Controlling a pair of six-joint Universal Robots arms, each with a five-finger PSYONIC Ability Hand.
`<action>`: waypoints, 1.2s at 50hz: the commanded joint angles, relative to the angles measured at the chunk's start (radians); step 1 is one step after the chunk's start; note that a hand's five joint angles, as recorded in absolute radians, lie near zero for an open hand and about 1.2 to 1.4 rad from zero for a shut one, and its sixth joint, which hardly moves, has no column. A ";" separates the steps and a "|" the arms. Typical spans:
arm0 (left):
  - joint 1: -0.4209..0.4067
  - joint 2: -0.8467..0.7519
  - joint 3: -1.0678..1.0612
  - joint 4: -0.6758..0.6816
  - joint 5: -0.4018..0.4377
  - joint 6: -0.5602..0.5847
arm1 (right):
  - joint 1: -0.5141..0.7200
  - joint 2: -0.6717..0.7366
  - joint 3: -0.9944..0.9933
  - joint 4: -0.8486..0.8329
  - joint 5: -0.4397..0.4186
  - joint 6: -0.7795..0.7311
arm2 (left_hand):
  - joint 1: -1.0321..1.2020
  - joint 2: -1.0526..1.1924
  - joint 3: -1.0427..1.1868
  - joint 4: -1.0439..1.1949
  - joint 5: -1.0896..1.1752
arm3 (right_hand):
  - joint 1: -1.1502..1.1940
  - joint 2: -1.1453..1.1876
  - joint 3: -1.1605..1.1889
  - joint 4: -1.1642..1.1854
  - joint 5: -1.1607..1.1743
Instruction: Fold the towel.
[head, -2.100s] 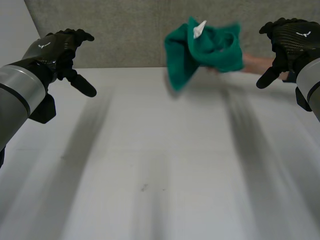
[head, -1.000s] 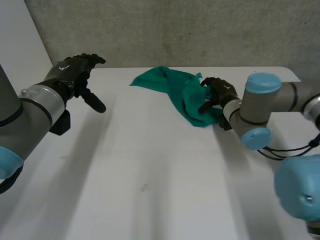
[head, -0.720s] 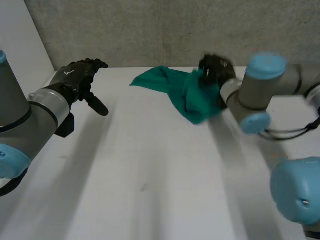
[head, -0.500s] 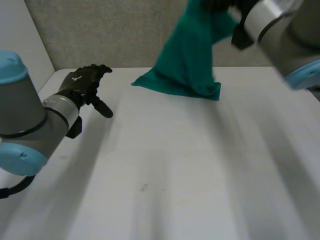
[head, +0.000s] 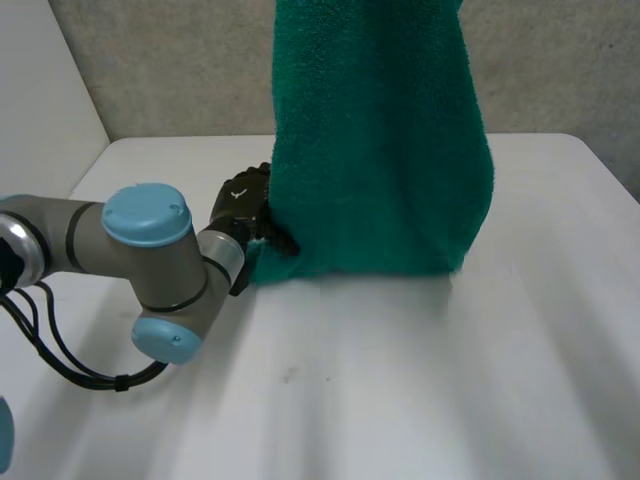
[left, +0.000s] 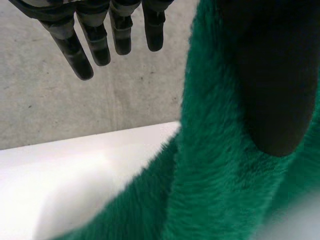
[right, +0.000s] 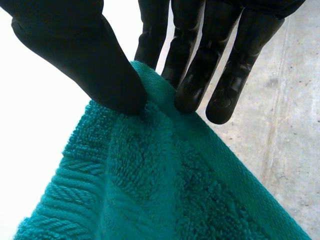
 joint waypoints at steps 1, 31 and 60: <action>0.002 -0.021 0.001 0.023 0.020 -0.013 | -0.019 -0.083 0.094 -0.007 0.022 0.001 | 1.172 1.180 1.178 1.181 1.171 | 0.419 0.223 0.211 0.208 0.239; 0.228 0.518 -0.248 -0.115 0.221 0.191 | -0.332 0.131 0.666 0.356 -0.099 -0.898 | 1.173 1.181 1.179 1.182 1.172 | 0.341 0.146 0.134 0.131 0.161; 0.055 0.734 -0.424 -0.194 0.204 0.441 | -0.070 0.446 0.358 0.234 -0.096 -0.226 | 1.173 1.181 1.179 1.182 1.172 | -0.737 -0.933 -0.945 -0.948 -0.917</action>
